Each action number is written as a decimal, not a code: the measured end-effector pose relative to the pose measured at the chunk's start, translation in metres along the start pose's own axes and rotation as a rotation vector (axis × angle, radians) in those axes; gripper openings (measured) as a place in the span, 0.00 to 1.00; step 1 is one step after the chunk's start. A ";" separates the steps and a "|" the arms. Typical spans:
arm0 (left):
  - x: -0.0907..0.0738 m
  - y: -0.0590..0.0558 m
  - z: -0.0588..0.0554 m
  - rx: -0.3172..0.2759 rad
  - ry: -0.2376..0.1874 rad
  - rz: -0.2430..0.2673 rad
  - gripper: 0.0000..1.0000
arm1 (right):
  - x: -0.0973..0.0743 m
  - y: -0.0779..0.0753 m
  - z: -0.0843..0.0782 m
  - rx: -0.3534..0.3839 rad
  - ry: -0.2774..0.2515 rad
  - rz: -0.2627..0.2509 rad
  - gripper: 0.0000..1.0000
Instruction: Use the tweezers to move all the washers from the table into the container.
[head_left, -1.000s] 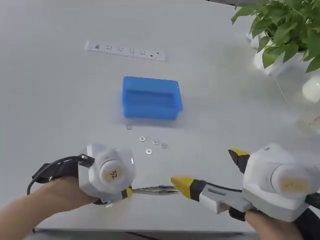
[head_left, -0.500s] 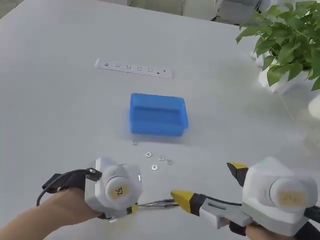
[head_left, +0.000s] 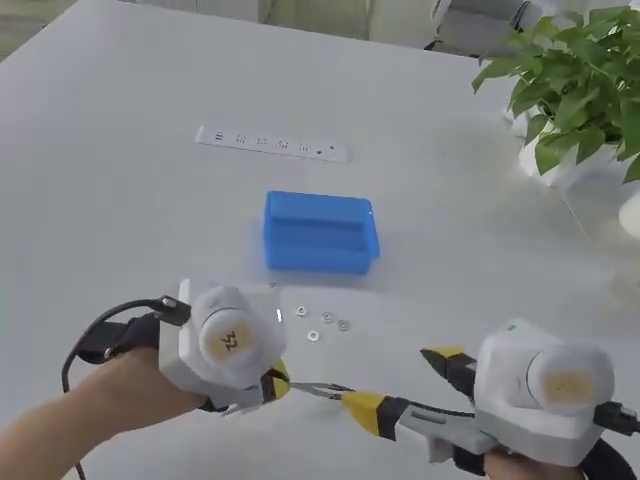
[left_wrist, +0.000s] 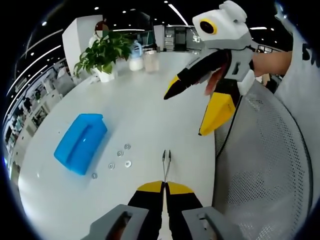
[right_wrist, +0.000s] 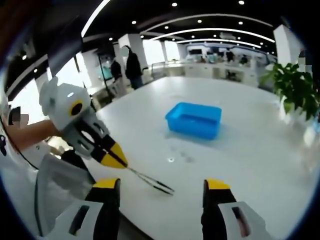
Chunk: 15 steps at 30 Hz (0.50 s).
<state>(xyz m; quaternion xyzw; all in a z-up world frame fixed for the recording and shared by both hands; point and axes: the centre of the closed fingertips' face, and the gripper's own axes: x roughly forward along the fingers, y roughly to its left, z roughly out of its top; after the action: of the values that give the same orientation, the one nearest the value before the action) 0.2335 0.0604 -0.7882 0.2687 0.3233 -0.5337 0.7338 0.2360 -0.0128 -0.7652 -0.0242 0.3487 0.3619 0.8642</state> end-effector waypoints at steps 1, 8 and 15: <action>-0.001 0.001 0.004 -0.001 -0.011 0.003 0.00 | 0.002 0.003 -0.002 0.007 0.014 0.018 0.58; -0.014 0.010 0.027 0.016 -0.069 0.033 0.00 | 0.019 0.017 -0.004 -0.035 0.058 0.102 0.38; -0.026 0.019 0.030 0.018 -0.086 0.068 0.00 | 0.032 0.024 0.003 -0.128 0.081 0.160 0.27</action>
<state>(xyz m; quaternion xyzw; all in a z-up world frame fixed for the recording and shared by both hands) 0.2516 0.0591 -0.7480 0.2626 0.2774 -0.5225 0.7623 0.2386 0.0250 -0.7774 -0.0663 0.3604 0.4498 0.8145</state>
